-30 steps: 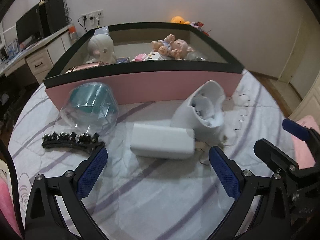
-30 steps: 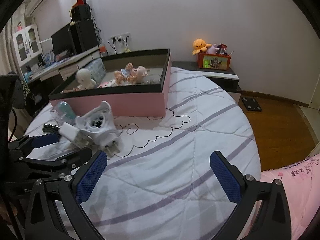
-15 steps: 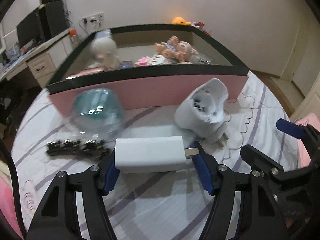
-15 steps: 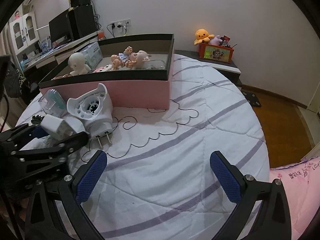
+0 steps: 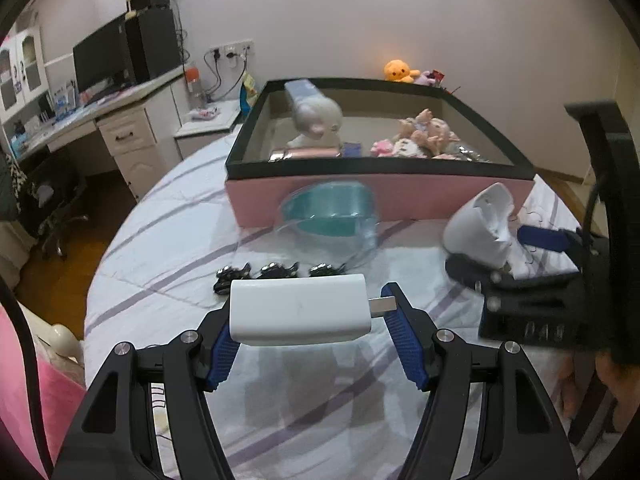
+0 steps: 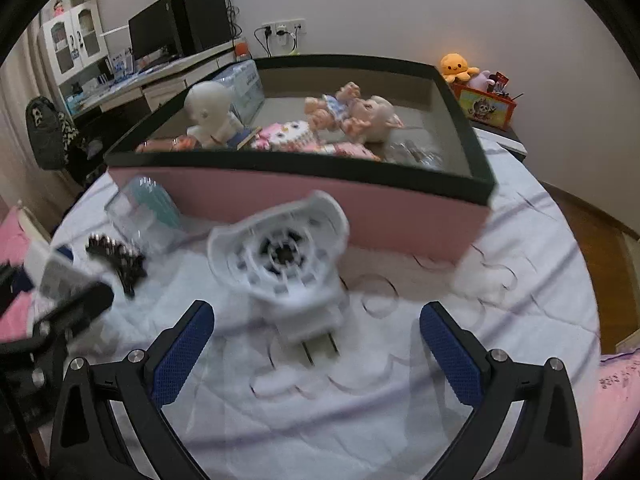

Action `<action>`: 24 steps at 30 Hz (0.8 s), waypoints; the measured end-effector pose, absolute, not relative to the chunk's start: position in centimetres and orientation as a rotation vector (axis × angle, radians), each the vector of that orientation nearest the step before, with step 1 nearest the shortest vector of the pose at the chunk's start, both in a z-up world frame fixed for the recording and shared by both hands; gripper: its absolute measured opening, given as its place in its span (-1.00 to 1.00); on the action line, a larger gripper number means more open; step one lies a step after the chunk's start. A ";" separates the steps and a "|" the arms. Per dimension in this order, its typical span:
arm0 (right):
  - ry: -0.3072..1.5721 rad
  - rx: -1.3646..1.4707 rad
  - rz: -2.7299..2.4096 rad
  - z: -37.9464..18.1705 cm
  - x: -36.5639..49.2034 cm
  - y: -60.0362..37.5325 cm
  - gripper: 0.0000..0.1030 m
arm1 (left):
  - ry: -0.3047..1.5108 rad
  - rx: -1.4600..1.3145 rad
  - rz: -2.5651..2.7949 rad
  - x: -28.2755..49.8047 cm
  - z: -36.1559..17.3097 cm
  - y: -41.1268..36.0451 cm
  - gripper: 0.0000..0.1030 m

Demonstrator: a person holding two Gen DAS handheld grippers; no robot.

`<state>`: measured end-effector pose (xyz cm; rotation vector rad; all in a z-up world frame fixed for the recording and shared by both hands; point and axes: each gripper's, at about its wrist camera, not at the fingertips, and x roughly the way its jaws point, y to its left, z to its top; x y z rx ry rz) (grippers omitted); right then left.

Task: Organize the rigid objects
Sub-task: 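Grasp the white charger block with the left tool while the right tool grasps the white round attachment, then carry the charger block and white attachment into the pink box and release both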

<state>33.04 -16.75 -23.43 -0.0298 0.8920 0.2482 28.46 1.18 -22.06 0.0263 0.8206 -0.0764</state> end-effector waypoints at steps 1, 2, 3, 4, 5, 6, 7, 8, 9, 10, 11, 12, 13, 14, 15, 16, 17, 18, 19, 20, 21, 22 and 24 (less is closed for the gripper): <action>0.890 -0.025 0.246 -23.4 33.3 -16.6 1.00 | 0.826 0.017 -0.076 28.6 -22.3 1.3 0.32; 0.887 -0.015 0.248 -23.4 33.7 -16.6 1.00 | 0.829 0.011 -0.075 28.5 -22.5 1.3 0.32; 0.899 -0.004 0.249 -23.6 34.2 -16.6 1.00 | 0.832 0.005 -0.075 28.6 -22.6 1.6 0.32; 0.907 0.000 0.249 -23.7 34.4 -16.5 0.94 | 0.832 -0.003 -0.079 28.7 -22.7 1.7 0.32; 0.912 -0.006 0.246 -23.9 34.6 -16.5 0.78 | 0.836 -0.012 -0.085 28.9 -22.8 1.7 0.32; 0.908 -0.014 0.237 -23.9 34.5 -16.5 0.70 | 0.843 -0.019 -0.093 29.1 -23.0 1.7 0.32; 0.901 -0.020 0.232 -23.9 34.5 -16.5 0.55 | 0.844 -0.026 -0.099 29.2 -23.0 1.7 0.32; 0.892 -0.015 0.239 -23.7 34.3 -16.6 0.33 | 0.844 -0.032 -0.104 29.4 -23.0 1.6 0.32; 0.881 -0.003 0.254 -23.5 34.1 -16.8 0.13 | 0.847 -0.036 -0.111 29.4 -23.0 1.6 0.32; 0.877 0.007 0.263 -23.4 34.0 -17.0 -0.01 | 0.844 -0.043 -0.119 29.3 -22.8 1.5 0.32; 0.875 0.012 0.266 -23.4 33.8 -17.1 -0.01 | 0.838 -0.050 -0.126 29.2 -22.7 1.4 0.32; 0.872 0.017 0.272 -23.3 33.5 -17.3 -0.02 | 0.830 -0.049 -0.130 28.9 -22.3 1.3 0.32; 0.871 0.026 0.277 -23.1 33.3 -17.4 -0.01 | 0.817 -0.047 -0.131 28.6 -21.9 1.2 0.32; 0.857 0.041 0.280 -22.8 32.6 -17.6 -0.01 | 0.792 -0.045 -0.134 28.1 -21.4 1.1 0.32; 0.840 0.051 0.286 -22.4 32.0 -17.8 -0.02 | 0.779 -0.043 -0.137 27.7 -20.9 1.0 0.32; 0.817 0.062 0.293 -21.9 31.2 -17.9 -0.02 | 0.764 -0.043 -0.145 27.3 -20.4 0.8 0.32; 0.785 0.073 0.298 -21.1 30.2 -18.1 -0.02 | 0.747 -0.046 -0.150 26.9 -19.9 0.7 0.32; 0.758 0.077 0.300 -20.5 29.3 -18.1 -0.02 | 0.730 -0.044 -0.151 26.3 -19.3 0.6 0.31; 0.722 0.082 0.301 -19.6 28.2 -18.1 -0.02 | 0.708 -0.043 -0.153 25.6 -18.6 0.5 0.32; 0.688 0.087 0.301 -18.8 27.2 -18.2 -0.02 | 0.684 -0.045 -0.156 24.9 -18.0 0.5 0.32; 0.653 0.089 0.304 -17.9 26.1 -18.3 -0.02 | 0.666 -0.046 -0.160 24.3 -17.3 0.4 0.32; 0.616 0.085 0.301 -16.9 24.8 -18.3 -0.02 | 0.646 -0.045 -0.165 23.5 -16.6 0.2 0.32; 0.559 0.072 0.292 -15.2 22.9 -18.1 -0.02 | 0.602 -0.046 -0.175 22.0 -15.2 0.0 0.32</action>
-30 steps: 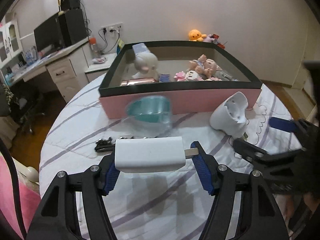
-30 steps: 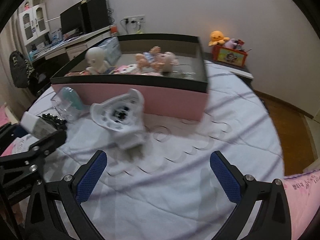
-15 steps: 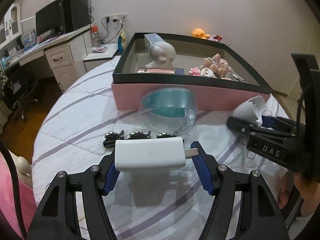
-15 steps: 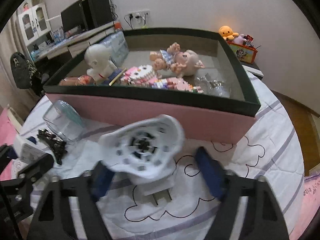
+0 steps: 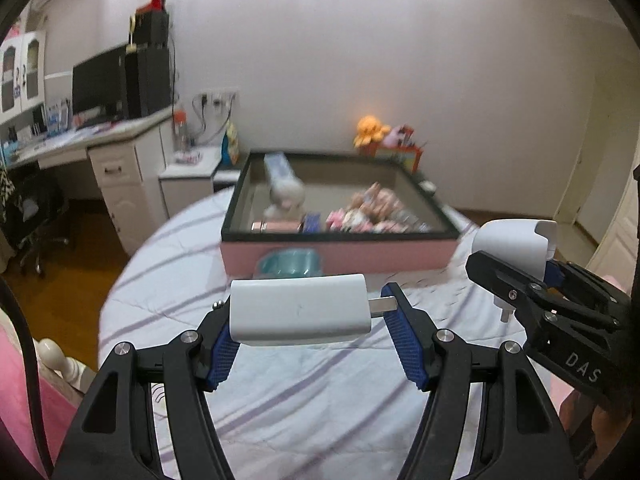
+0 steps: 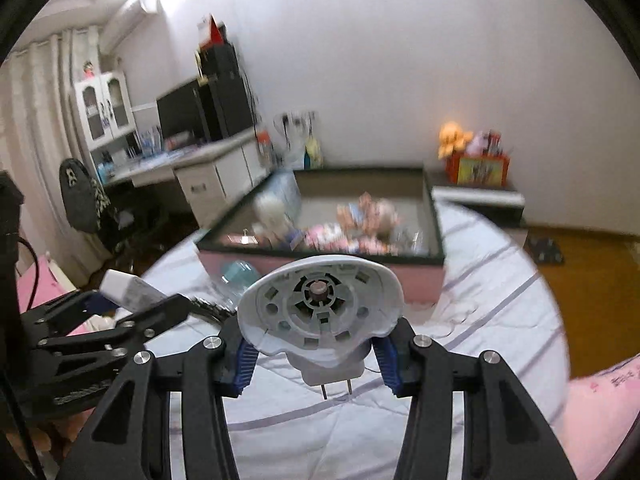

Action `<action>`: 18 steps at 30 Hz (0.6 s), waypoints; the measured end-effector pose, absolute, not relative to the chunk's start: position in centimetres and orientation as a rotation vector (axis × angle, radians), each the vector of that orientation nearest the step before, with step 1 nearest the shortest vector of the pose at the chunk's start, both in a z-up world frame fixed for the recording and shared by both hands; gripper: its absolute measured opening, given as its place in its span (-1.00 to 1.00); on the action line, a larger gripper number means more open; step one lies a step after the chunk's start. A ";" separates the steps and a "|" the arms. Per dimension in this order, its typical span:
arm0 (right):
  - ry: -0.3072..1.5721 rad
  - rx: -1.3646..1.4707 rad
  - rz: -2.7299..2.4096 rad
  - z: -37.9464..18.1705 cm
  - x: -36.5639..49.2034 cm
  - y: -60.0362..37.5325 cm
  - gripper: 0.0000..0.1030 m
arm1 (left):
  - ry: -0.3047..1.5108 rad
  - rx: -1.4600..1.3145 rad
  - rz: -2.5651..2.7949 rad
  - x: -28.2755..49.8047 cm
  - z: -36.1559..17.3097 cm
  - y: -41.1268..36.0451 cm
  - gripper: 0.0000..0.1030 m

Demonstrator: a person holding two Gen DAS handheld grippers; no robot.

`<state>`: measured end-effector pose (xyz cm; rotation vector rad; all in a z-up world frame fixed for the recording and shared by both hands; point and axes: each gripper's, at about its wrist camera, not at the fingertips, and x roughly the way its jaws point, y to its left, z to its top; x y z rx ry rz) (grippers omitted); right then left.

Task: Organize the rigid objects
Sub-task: 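Carry the charger block and white attachment into the pink box and release both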

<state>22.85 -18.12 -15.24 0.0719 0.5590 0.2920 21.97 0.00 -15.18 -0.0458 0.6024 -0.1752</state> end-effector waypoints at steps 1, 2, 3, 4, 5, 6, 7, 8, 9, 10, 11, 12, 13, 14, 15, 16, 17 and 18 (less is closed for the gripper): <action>0.534 0.068 0.288 -14.4 22.0 -18.0 -0.02 | 0.579 -0.047 -0.182 21.1 -14.4 -0.1 0.32; 0.509 0.059 0.281 -13.7 21.2 -17.9 -0.02 | 0.560 -0.047 -0.187 20.4 -13.8 -0.2 0.32; 0.487 0.046 0.271 -13.0 20.3 -17.7 -0.02 | 0.535 -0.047 -0.192 19.5 -13.1 -0.3 0.32; 0.462 0.036 0.268 -12.2 19.4 -17.5 -0.02 | 0.510 -0.044 -0.195 18.6 -12.3 -0.3 0.32; 0.440 0.032 0.267 -11.5 18.6 -17.5 -0.02 | 0.488 -0.039 -0.194 17.8 -11.7 -0.3 0.32; 0.407 0.026 0.265 -10.7 17.4 -17.4 -0.02 | 0.463 -0.032 -0.189 17.0 -10.9 -0.4 0.32; 0.391 0.020 0.261 -10.1 16.9 -17.2 -0.02 | 0.437 -0.025 -0.186 16.1 -10.2 -0.4 0.32; 0.371 0.016 0.253 -9.6 16.3 -17.1 -0.02 | 0.419 -0.022 -0.183 15.4 -9.7 -0.4 0.32; 0.343 0.009 0.247 -8.8 15.2 -17.0 -0.02 | 0.394 -0.017 -0.179 14.5 -9.0 -0.4 0.32; 0.332 0.005 0.244 -8.4 14.7 -16.8 -0.02 | 0.379 -0.015 -0.176 13.9 -8.6 -0.4 0.32; 0.316 0.005 0.245 -7.9 14.1 -16.6 -0.02 | 0.356 -0.011 -0.168 13.1 -7.9 -0.3 0.32; 0.300 0.006 0.248 -7.4 13.4 -16.5 -0.02 | 0.335 -0.002 -0.159 12.3 -7.5 -0.4 0.32; 0.285 0.002 0.248 -6.9 12.7 -16.4 -0.02 | 0.321 0.004 -0.152 11.7 -7.1 -0.4 0.32; 0.273 -0.001 0.247 -6.5 12.2 -16.2 -0.02 | 0.303 0.010 -0.143 11.0 -6.7 -0.4 0.32; 0.257 -0.004 0.246 -6.1 11.6 -16.1 -0.02 | 0.290 0.012 -0.138 10.6 -6.4 -0.4 0.32; 0.244 -0.010 0.242 -5.8 11.0 -16.0 -0.02 | 0.277 0.012 -0.134 10.1 -6.0 -0.3 0.32; 0.233 -0.014 0.241 -5.4 10.5 -15.8 -0.02 | 0.270 0.014 -0.131 9.7 -5.7 -0.3 0.32; 0.221 -0.015 0.242 -5.1 10.1 -15.8 -0.02 | 0.257 0.015 -0.126 9.2 -5.4 -0.2 0.32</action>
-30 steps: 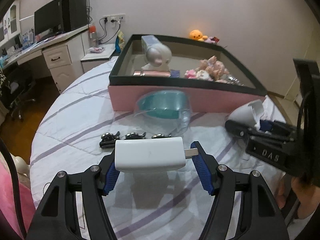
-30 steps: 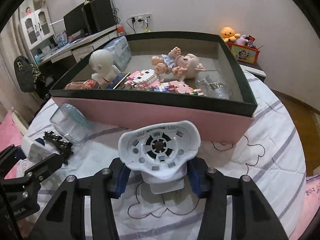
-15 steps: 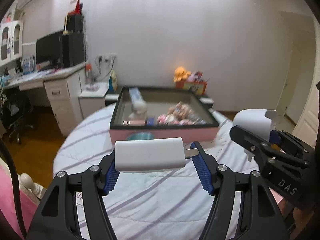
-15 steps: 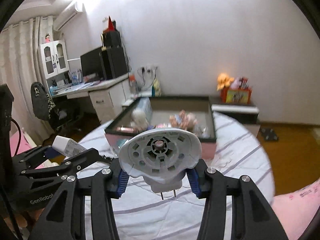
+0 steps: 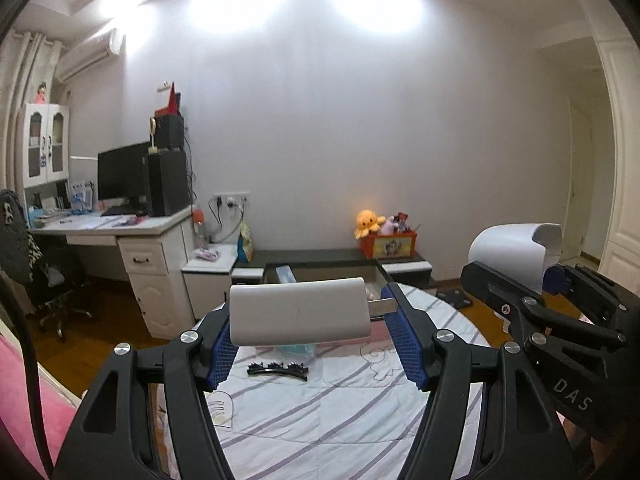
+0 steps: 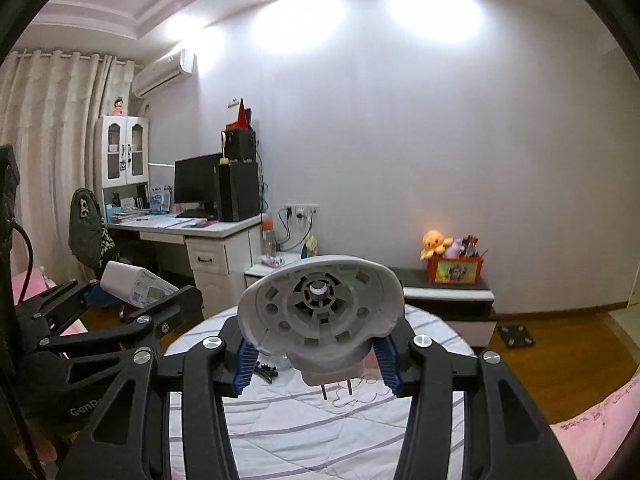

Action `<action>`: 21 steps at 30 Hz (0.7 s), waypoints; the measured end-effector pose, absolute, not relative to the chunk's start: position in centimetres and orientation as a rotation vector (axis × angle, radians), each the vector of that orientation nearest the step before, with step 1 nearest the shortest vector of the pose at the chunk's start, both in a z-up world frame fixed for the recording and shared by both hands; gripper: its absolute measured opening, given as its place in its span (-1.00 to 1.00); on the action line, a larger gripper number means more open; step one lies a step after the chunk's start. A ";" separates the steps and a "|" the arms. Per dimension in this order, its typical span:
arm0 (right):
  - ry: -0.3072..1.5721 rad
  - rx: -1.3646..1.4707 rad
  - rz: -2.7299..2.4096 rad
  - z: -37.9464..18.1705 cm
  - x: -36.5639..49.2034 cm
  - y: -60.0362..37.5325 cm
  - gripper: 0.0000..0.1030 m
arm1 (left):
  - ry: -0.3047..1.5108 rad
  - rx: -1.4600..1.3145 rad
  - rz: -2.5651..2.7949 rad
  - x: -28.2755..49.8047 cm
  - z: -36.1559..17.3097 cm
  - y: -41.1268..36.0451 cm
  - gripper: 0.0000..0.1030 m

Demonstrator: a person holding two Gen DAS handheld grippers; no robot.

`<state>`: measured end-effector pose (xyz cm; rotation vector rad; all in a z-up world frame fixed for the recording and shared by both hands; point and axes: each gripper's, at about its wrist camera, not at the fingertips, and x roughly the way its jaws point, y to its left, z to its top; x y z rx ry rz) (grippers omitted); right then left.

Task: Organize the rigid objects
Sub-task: 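Carry the charger block and white attachment into the pink box and release both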

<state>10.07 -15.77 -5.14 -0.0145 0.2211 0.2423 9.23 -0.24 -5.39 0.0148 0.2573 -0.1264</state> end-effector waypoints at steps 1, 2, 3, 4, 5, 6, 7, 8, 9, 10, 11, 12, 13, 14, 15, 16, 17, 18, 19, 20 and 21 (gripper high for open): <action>0.215 -0.016 0.242 -4.9 9.8 -15.7 -0.01 | 0.247 0.019 -0.121 8.9 -5.1 -0.2 0.32; 0.210 -0.020 0.241 -4.7 9.6 -15.6 -0.01 | 0.239 0.021 -0.118 8.6 -4.9 -0.2 0.32; 0.203 -0.020 0.241 -4.6 9.4 -15.5 -0.01 | 0.230 0.023 -0.115 8.4 -4.7 -0.3 0.32; 0.197 -0.019 0.242 -4.5 9.1 -15.4 -0.01 | 0.223 0.028 -0.112 8.2 -4.5 -0.3 0.32; 0.193 -0.020 0.243 -4.3 8.9 -15.4 -0.01 | 0.215 0.031 -0.109 8.1 -4.3 -0.3 0.32; 0.188 -0.019 0.242 -4.1 8.8 -15.3 -0.01 | 0.211 0.032 -0.108 8.0 -4.1 -0.4 0.32; 0.183 -0.019 0.242 -4.0 8.7 -15.4 -0.01 | 0.208 0.034 -0.106 8.1 -4.0 -0.4 0.32; 0.179 -0.018 0.243 -4.1 8.7 -15.6 -0.01 | 0.204 0.035 -0.103 8.1 -3.9 -0.4 0.32; 0.177 -0.017 0.245 -3.9 8.9 -15.6 -0.01 | 0.202 0.037 -0.099 8.3 -3.9 -0.4 0.32; 0.176 -0.016 0.245 -3.9 8.9 -15.6 -0.01 | 0.201 0.038 -0.097 8.4 -4.0 -0.4 0.32; 0.176 -0.017 0.245 -3.9 9.0 -15.6 -0.01 | 0.200 0.036 -0.096 8.6 -4.0 -0.4 0.32; 0.176 -0.017 0.245 -3.9 9.2 -15.6 -0.01 | 0.202 0.036 -0.094 8.7 -4.0 -0.4 0.32; 0.176 -0.014 0.247 -3.9 9.1 -15.6 -0.01 | 0.204 0.037 -0.092 9.0 -4.1 -0.4 0.32; 0.178 -0.018 0.245 -3.9 9.1 -15.6 -0.01 | 0.205 0.036 -0.093 9.3 -4.2 -0.3 0.32; 0.181 -0.017 0.245 -3.9 9.4 -15.5 -0.01 | 0.209 0.036 -0.093 9.5 -4.2 -0.4 0.32; 0.183 -0.015 0.245 -3.9 9.5 -15.4 -0.01 | 0.213 0.037 -0.092 9.9 -4.3 -0.4 0.32; 0.187 -0.016 0.243 -3.9 9.8 -15.4 -0.01 | 0.216 0.039 -0.091 10.2 -4.4 -0.5 0.32; 0.190 -0.015 0.244 -4.0 10.2 -15.3 -0.01 | 0.219 0.042 -0.089 10.6 -4.5 -0.6 0.32; 0.194 -0.014 0.244 -4.1 10.5 -15.3 -0.01 | 0.222 0.044 -0.087 11.0 -4.6 -0.6 0.32; 0.199 -0.012 0.246 -4.2 10.9 -15.2 -0.01 | 0.226 0.045 -0.086 11.5 -4.7 -0.7 0.32; 0.202 -0.010 0.246 -4.3 11.2 -15.2 -0.01 | 0.228 0.047 -0.084 11.9 -4.8 -0.8 0.32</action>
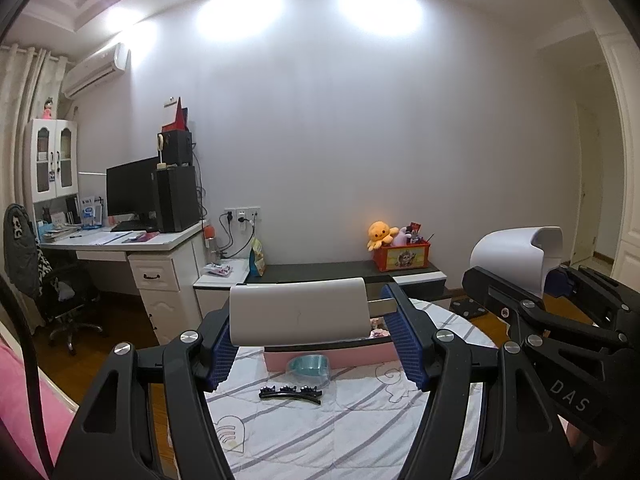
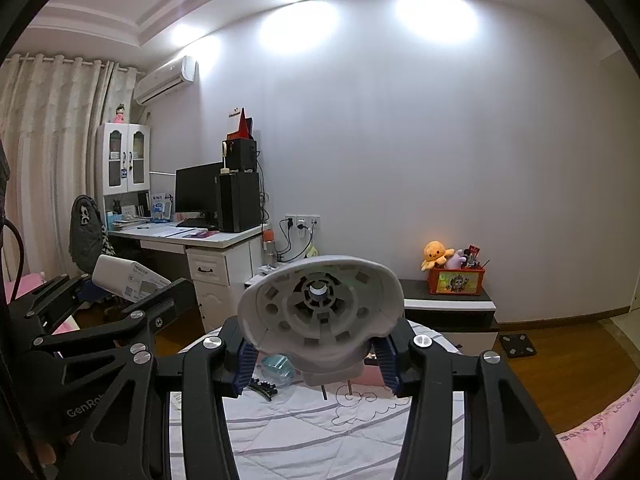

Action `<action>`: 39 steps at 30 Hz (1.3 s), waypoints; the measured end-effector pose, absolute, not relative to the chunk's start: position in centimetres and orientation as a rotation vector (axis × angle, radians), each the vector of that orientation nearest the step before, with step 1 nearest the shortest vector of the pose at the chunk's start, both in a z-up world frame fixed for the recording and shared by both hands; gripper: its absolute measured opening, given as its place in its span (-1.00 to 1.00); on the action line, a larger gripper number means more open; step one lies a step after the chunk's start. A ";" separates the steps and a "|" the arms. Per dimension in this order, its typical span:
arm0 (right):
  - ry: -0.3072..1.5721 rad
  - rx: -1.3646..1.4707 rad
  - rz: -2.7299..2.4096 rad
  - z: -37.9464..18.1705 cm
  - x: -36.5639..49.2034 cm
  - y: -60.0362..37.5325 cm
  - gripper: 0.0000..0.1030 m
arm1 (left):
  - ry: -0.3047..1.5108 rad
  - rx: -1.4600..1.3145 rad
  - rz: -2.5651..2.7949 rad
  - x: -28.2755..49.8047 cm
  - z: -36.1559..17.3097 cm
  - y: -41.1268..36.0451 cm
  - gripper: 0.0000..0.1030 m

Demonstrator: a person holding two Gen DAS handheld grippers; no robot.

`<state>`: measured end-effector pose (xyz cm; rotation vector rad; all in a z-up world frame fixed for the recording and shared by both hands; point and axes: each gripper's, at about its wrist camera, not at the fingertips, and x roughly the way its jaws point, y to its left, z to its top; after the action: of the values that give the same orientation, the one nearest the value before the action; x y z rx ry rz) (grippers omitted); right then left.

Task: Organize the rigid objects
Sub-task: 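Carry the charger block and white attachment into the pink box and release both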

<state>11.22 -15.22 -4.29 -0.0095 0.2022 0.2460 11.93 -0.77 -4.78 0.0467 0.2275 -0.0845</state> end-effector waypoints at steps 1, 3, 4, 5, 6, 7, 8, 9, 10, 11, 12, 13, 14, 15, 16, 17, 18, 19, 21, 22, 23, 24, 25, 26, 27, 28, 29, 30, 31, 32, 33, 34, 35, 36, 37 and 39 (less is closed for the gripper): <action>0.206 -0.009 0.246 -4.4 11.7 -15.2 -0.01 | 0.230 0.048 -0.083 12.2 -4.9 -1.1 0.32; 0.213 -0.008 0.244 -4.5 12.5 -15.3 -0.01 | 0.236 0.053 -0.081 13.3 -5.1 -1.2 0.32; 0.217 -0.008 0.243 -4.7 13.1 -15.5 -0.01 | 0.235 0.056 -0.080 13.9 -5.3 -1.3 0.32; 0.222 -0.006 0.243 -4.8 13.7 -15.5 -0.01 | 0.238 0.060 -0.080 14.4 -5.4 -1.4 0.32; 0.226 -0.005 0.243 -4.9 14.1 -15.7 -0.01 | 0.245 0.065 -0.080 15.1 -5.5 -1.5 0.32; 0.231 -0.006 0.240 -5.1 14.7 -15.8 -0.01 | 0.253 0.069 -0.081 15.9 -5.7 -1.7 0.32; 0.235 -0.006 0.238 -5.2 15.3 -15.9 -0.01 | 0.263 0.073 -0.081 16.7 -5.8 -1.9 0.32; 0.244 -0.005 0.237 -5.4 16.2 -16.0 -0.01 | 0.272 0.079 -0.081 17.6 -6.1 -2.0 0.32; 0.254 -0.004 0.237 -5.6 17.1 -16.1 -0.01 | 0.280 0.084 -0.084 18.6 -6.3 -2.1 0.32; 0.262 -0.003 0.237 -5.8 18.0 -16.1 -0.01 | 0.291 0.089 -0.089 19.7 -6.5 -2.3 0.32; 0.271 -0.003 0.235 -6.0 19.0 -16.3 -0.01 | 0.306 0.093 -0.097 20.9 -6.8 -2.3 0.32; 0.284 -0.006 0.229 -6.4 20.0 -16.4 -0.01 | 0.321 0.092 -0.108 22.2 -7.1 -2.4 0.32; 0.293 -0.006 0.227 -6.6 21.0 -16.6 -0.01 | 0.334 0.088 -0.118 23.4 -7.4 -2.5 0.32; 0.301 -0.004 0.225 -6.9 22.2 -16.7 -0.01 | 0.354 0.087 -0.127 24.8 -7.8 -2.5 0.32; 0.313 -0.003 0.223 -7.2 23.4 -16.9 -0.01 | 0.374 0.085 -0.136 26.2 -8.2 -2.6 0.32; 0.327 0.000 0.221 -7.6 24.6 -17.1 -0.01 | 0.394 0.084 -0.140 27.5 -8.6 -2.7 0.32; 0.344 0.005 0.221 -8.1 26.1 -17.2 -0.01 | 0.415 0.089 -0.143 28.9 -9.1 -2.9 0.32; 0.357 0.006 0.220 -8.5 27.2 -17.4 -0.01 | 0.435 0.092 -0.145 30.3 -9.6 -3.1 0.32; 0.400 0.007 0.210 -9.7 29.9 -17.6 -0.01 | 0.489 0.089 -0.155 33.1 -10.8 -3.3 0.32; 0.413 0.008 0.207 -10.2 30.9 -17.8 -0.01 | 0.521 0.086 -0.162 34.6 -11.5 -3.3 0.32; 0.437 0.006 0.202 -10.9 32.2 -18.0 -0.01 | 0.549 0.083 -0.168 35.9 -12.3 -3.4 0.32; 0.458 0.007 0.201 -11.5 33.1 -18.2 -0.01 | 0.575 0.084 -0.172 37.0 -13.0 -3.6 0.32; 0.486 0.015 0.205 -12.2 34.4 -18.2 -0.01 | 0.608 0.080 -0.183 38.2 -13.8 -3.7 0.32; 0.518 0.014 0.206 -13.1 35.6 -18.3 -0.01 | 0.635 0.071 -0.193 39.2 -14.5 -3.7 0.32; 0.542 0.011 0.202 -13.8 36.4 -18.4 -0.01 | 0.661 0.067 -0.192 40.1 -15.3 -3.8 0.32; 0.569 0.011 0.204 -14.7 37.3 -18.5 -0.01 | 0.677 0.070 -0.189 40.7 -16.0 -3.8 0.32; 0.598 0.014 0.208 -15.6 38.0 -18.6 -0.01 | 0.685 0.073 -0.186 41.1 -16.6 -3.8 0.32; 0.618 0.016 0.211 -16.2 38.4 -18.7 -0.01 | 0.692 0.077 -0.180 41.4 -17.0 -3.9 0.32; 0.636 0.022 0.218 -16.9 38.9 -18.7 -0.01 | 0.699 0.081 -0.180 41.7 -17.4 -3.9 0.32; 0.645 0.024 0.221 -17.3 39.2 -18.8 -0.01 | 0.707 0.082 -0.183 42.1 -17.8 -4.0 0.32; 0.657 0.022 0.220 -17.8 39.5 -18.8 -0.01 | 0.713 0.083 -0.184 42.2 -18.1 -4.0 0.32; 0.669 0.022 0.218 -18.3 39.9 -19.0 -0.01 | 0.719 0.088 -0.183 42.4 -18.4 -4.1 0.32; 0.679 0.023 0.218 -18.7 40.1 -19.1 -0.01 | 0.707 0.098 -0.177 42.4 -18.5 -4.2 0.33; 0.689 0.025 0.218 -18.9 40.3 -19.1 -0.01 | 0.700 0.109 -0.169 42.3 -18.6 -4.3 0.34; 0.696 0.029 0.220 -19.1 40.4 -19.3 -0.01 | 0.697 0.112 -0.167 42.3 -18.6 -4.3 0.36; 0.698 0.025 0.213 -19.3 40.4 -19.3 0.03 | 0.689 0.108 -0.151 42.1 -18.3 -4.0 0.41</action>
<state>40.38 -19.28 -19.30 0.0250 0.6977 0.2133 42.14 -3.96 -18.34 0.1081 0.6891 -0.1508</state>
